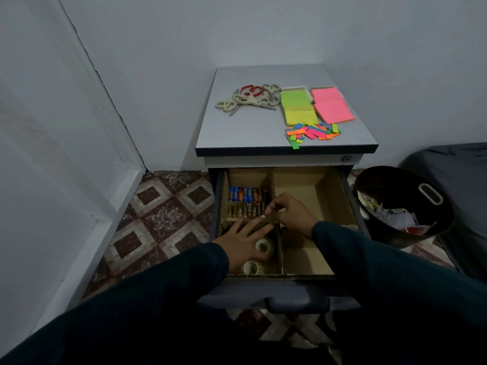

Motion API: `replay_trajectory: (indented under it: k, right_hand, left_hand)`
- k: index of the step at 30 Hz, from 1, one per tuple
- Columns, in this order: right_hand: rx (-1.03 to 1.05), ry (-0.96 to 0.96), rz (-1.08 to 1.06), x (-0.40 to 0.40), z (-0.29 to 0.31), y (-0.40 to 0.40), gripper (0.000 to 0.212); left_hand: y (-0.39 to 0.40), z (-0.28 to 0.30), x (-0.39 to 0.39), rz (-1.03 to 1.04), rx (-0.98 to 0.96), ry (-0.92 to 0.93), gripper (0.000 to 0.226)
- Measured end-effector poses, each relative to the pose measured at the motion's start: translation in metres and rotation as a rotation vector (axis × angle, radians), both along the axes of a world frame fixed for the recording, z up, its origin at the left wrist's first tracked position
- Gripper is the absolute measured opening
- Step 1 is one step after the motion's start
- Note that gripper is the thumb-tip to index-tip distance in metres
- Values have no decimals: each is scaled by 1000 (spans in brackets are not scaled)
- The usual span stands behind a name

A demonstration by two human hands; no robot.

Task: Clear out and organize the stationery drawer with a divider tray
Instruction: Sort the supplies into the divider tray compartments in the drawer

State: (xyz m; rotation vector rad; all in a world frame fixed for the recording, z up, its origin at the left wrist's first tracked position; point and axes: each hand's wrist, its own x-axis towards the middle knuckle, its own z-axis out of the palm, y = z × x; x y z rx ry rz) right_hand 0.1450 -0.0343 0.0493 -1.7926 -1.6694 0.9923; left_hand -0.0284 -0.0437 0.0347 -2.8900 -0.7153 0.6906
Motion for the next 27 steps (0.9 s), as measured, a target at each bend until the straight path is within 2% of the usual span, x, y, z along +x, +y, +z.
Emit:
replay_trajectory:
  k: [9, 17, 27]
  right_hand:
    - [-9, 52, -28, -2, -1, -1, 23]
    - [-56, 98, -40, -2, 8, -3, 27]
    - [-76, 92, -55, -5, 13, -5, 12]
  left_hand:
    - [-1, -6, 0, -8, 37, 51, 63]
    - [1, -14, 0, -36, 58, 21, 45]
    - [5, -29, -2, -52, 101, 9, 44]
